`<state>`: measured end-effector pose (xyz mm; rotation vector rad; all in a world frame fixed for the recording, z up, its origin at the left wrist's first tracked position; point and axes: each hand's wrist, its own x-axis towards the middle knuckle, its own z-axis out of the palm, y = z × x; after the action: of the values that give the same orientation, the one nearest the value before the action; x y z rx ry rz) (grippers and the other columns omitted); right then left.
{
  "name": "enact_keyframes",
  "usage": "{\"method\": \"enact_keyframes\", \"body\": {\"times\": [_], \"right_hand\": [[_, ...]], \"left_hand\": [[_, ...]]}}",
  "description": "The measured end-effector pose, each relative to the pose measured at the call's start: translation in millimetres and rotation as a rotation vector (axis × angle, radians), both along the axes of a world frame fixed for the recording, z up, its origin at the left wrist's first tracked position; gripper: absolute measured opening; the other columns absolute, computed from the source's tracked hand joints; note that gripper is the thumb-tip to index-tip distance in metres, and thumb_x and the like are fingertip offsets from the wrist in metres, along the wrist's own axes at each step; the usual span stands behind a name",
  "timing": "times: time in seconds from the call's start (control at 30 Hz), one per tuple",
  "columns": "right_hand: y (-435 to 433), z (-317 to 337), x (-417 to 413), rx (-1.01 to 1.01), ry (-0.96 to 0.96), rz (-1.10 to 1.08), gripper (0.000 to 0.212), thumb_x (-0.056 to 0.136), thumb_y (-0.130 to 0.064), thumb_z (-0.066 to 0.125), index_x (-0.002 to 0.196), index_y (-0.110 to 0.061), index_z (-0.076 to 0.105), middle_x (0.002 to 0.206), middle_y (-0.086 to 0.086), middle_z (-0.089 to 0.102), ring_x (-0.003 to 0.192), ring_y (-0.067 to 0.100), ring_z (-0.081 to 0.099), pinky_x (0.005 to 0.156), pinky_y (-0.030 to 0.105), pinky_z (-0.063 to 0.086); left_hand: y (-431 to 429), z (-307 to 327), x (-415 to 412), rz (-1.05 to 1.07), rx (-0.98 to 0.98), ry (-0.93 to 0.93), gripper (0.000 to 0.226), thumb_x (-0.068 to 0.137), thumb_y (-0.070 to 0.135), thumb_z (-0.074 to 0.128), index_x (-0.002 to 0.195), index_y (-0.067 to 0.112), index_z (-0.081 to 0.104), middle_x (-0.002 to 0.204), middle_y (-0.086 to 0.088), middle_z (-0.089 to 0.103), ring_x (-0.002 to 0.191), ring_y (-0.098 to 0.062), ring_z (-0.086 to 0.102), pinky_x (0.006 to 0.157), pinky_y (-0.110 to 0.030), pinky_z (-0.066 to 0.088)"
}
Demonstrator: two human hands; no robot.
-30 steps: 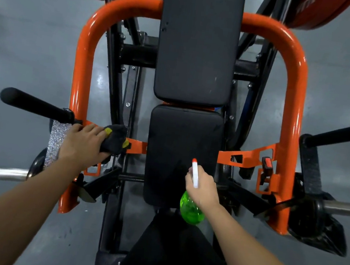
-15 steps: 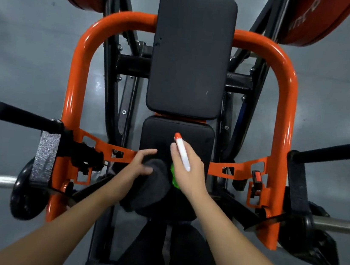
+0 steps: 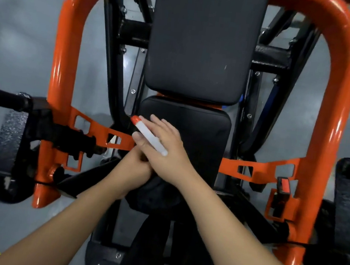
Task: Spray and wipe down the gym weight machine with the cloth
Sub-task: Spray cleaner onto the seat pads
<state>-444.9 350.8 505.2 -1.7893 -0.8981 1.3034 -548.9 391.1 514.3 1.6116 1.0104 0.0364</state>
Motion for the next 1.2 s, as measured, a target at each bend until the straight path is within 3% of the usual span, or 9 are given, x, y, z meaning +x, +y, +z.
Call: {"method": "enact_keyframes", "body": {"times": [0.2,0.33,0.47,0.6,0.7,0.83,0.93,1.03,1.2], "right_hand": [[-38.6,2.2,3.2,-0.234,-0.014,-0.173,0.107,0.058,-0.086,0.07,0.145,-0.036,0.033,0.147,-0.013,0.032,0.137,0.008,0.029,0.113,0.034,0.031],[-56.1,-3.8,-2.3,-0.302,0.465,-0.248,0.066,0.074,-0.053,0.087,0.12,-0.021,0.052,0.117,0.0,0.068,0.103,0.012,0.07,0.085,0.04,0.062],[-53.5,-14.2,9.2,-0.101,0.291,-0.395,0.025,0.086,-0.017,0.081,0.105,-0.015,0.065,0.097,0.003,0.074,0.088,0.012,0.069,0.081,0.035,0.058],[-53.4,-6.2,26.0,0.022,0.1,-0.497,0.037,0.071,-0.013,0.081,0.098,-0.03,0.062,0.091,-0.01,0.069,0.084,0.01,0.067,0.077,0.028,0.056],[-54.7,5.6,39.6,0.14,-0.008,-0.585,0.033,0.073,-0.006,0.076,0.094,-0.027,0.06,0.088,-0.01,0.067,0.083,0.009,0.065,0.078,0.026,0.053],[-58.0,-0.5,80.8,0.16,-0.256,-0.719,0.026,0.078,-0.013,0.075,0.097,-0.028,0.064,0.096,-0.017,0.066,0.093,0.003,0.063,0.086,0.021,0.048],[-56.3,-33.6,93.2,0.138,-0.557,-0.565,0.035,0.083,-0.019,0.074,0.117,-0.02,0.066,0.121,0.004,0.06,0.112,0.012,0.056,0.098,0.01,0.037],[-46.5,-73.5,85.9,0.147,-0.862,-0.174,0.062,0.093,-0.038,0.069,0.146,-0.011,0.051,0.153,0.019,0.039,0.141,0.032,0.039,0.118,0.041,0.029],[-42.5,-109.2,77.5,0.176,-1.163,0.306,0.096,0.089,-0.071,0.06,0.161,-0.016,0.029,0.168,0.023,0.013,0.155,0.042,0.013,0.122,0.063,0.015]], "left_hand": [[0.9,-4.7,2.7,0.578,-0.31,-0.135,0.025,0.101,0.022,0.063,0.126,0.024,0.065,0.117,-0.011,0.073,0.109,-0.027,0.072,0.094,-0.047,0.059],[3.1,-5.8,14.9,0.676,-0.29,-0.111,0.03,0.098,0.032,0.067,0.128,0.028,0.065,0.117,-0.008,0.073,0.111,-0.023,0.071,0.097,-0.048,0.057],[6.4,-6.5,14.5,0.772,-0.325,-0.203,0.029,0.098,0.023,0.068,0.127,0.022,0.067,0.115,-0.014,0.073,0.11,-0.031,0.071,0.092,-0.045,0.059],[9.6,3.3,10.0,0.737,-0.121,-0.274,0.019,0.098,0.009,0.067,0.114,0.018,0.065,0.106,-0.013,0.072,0.1,-0.032,0.071,0.084,-0.053,0.061],[26.6,14.7,3.2,0.882,-0.162,-0.328,0.015,0.103,0.015,0.06,0.116,0.023,0.057,0.102,-0.02,0.075,0.093,-0.033,0.076,0.068,-0.041,0.063],[45.8,6.5,-4.3,0.867,0.009,-0.225,0.017,0.104,0.009,0.056,0.117,0.019,0.05,0.115,-0.025,0.069,0.103,-0.028,0.074,0.089,-0.043,0.061],[56.5,-28.6,1.6,0.825,0.168,-0.013,0.022,0.103,0.017,0.059,0.122,0.022,0.05,0.11,-0.002,0.064,0.106,-0.014,0.066,0.099,-0.031,0.053],[61.6,-61.1,18.6,0.746,0.197,0.114,0.03,0.106,0.025,0.049,0.133,0.01,0.048,0.11,-0.003,0.058,0.105,-0.017,0.057,0.086,-0.016,0.038],[67.6,-101.0,66.3,0.972,0.129,0.197,0.049,0.107,0.03,0.043,0.147,0.002,0.043,0.141,-0.02,0.056,0.13,-0.034,0.05,0.097,-0.028,0.033]]}}
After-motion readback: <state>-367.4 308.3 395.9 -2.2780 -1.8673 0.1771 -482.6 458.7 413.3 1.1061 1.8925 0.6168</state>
